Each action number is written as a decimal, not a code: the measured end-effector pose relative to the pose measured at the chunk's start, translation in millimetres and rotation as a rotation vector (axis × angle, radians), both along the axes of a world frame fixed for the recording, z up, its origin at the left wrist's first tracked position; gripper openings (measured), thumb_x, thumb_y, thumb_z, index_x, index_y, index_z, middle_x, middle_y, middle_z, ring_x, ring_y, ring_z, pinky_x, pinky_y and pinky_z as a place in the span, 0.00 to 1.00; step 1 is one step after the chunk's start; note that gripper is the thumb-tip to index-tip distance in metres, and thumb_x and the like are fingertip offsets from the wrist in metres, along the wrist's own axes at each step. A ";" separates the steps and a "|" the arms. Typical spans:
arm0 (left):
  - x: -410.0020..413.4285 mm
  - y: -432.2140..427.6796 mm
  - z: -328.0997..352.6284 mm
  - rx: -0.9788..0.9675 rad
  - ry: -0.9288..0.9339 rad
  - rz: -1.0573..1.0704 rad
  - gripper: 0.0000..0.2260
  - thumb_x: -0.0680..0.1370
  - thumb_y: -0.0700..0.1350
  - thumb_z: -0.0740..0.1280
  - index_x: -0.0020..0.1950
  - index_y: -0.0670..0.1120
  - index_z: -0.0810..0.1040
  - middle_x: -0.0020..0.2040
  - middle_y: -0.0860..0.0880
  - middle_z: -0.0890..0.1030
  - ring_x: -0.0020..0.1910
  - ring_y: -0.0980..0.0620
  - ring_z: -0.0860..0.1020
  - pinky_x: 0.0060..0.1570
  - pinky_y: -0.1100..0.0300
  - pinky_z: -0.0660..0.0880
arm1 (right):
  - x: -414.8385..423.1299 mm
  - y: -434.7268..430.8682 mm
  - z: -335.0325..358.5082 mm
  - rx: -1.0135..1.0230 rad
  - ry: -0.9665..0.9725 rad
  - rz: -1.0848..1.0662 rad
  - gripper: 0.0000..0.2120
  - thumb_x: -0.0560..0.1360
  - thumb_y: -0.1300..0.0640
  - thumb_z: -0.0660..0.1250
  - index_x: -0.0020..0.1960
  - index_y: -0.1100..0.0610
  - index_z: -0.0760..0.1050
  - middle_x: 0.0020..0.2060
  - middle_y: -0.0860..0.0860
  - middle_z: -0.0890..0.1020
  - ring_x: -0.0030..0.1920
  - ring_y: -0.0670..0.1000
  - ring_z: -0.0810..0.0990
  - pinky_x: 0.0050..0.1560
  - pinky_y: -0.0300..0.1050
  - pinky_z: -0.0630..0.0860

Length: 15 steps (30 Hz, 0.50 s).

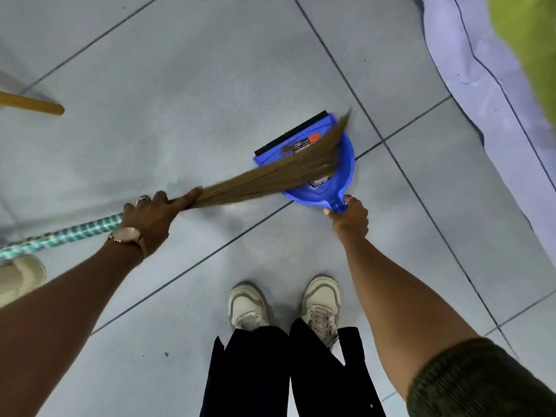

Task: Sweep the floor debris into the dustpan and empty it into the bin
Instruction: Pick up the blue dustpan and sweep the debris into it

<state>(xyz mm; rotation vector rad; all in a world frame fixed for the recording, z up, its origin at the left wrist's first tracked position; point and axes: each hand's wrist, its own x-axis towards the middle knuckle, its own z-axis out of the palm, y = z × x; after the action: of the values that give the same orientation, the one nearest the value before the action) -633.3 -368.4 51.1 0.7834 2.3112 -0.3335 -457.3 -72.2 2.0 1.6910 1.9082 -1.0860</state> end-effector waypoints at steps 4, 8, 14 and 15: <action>8.2 8.5 13.9 0.066 0.113 -0.029 0.41 0.73 0.32 0.59 0.76 0.64 0.47 0.51 0.40 0.74 0.47 0.36 0.75 0.44 0.43 0.73 | 4.0 5.8 5.4 -0.015 -0.028 -0.079 0.18 0.72 0.58 0.73 0.60 0.58 0.75 0.57 0.57 0.81 0.58 0.63 0.79 0.63 0.59 0.73; 5.3 31.4 27.7 0.117 0.134 0.036 0.41 0.75 0.32 0.58 0.76 0.65 0.46 0.52 0.38 0.73 0.48 0.35 0.74 0.47 0.40 0.72 | 15.0 15.6 13.6 -0.011 -0.050 -0.076 0.17 0.72 0.59 0.73 0.59 0.58 0.75 0.56 0.57 0.81 0.56 0.63 0.79 0.62 0.60 0.73; 17.0 67.2 43.5 0.178 0.072 0.285 0.40 0.76 0.34 0.58 0.75 0.67 0.43 0.54 0.37 0.71 0.50 0.34 0.74 0.47 0.40 0.73 | 30.5 29.6 27.2 0.009 -0.063 -0.022 0.15 0.73 0.59 0.72 0.58 0.59 0.74 0.56 0.57 0.81 0.56 0.62 0.79 0.62 0.60 0.72; 23.0 69.4 43.9 0.190 0.056 0.343 0.39 0.77 0.35 0.58 0.75 0.66 0.43 0.54 0.36 0.71 0.50 0.33 0.74 0.47 0.40 0.74 | 33.7 31.4 29.3 0.011 -0.062 -0.016 0.15 0.73 0.59 0.72 0.58 0.59 0.74 0.56 0.57 0.81 0.56 0.62 0.79 0.62 0.59 0.72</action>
<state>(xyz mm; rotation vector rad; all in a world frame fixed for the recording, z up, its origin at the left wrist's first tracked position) -610.3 -299.1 94.9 0.4546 2.5014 0.0176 -423.6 -40.9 31.3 1.7287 1.8683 -1.0188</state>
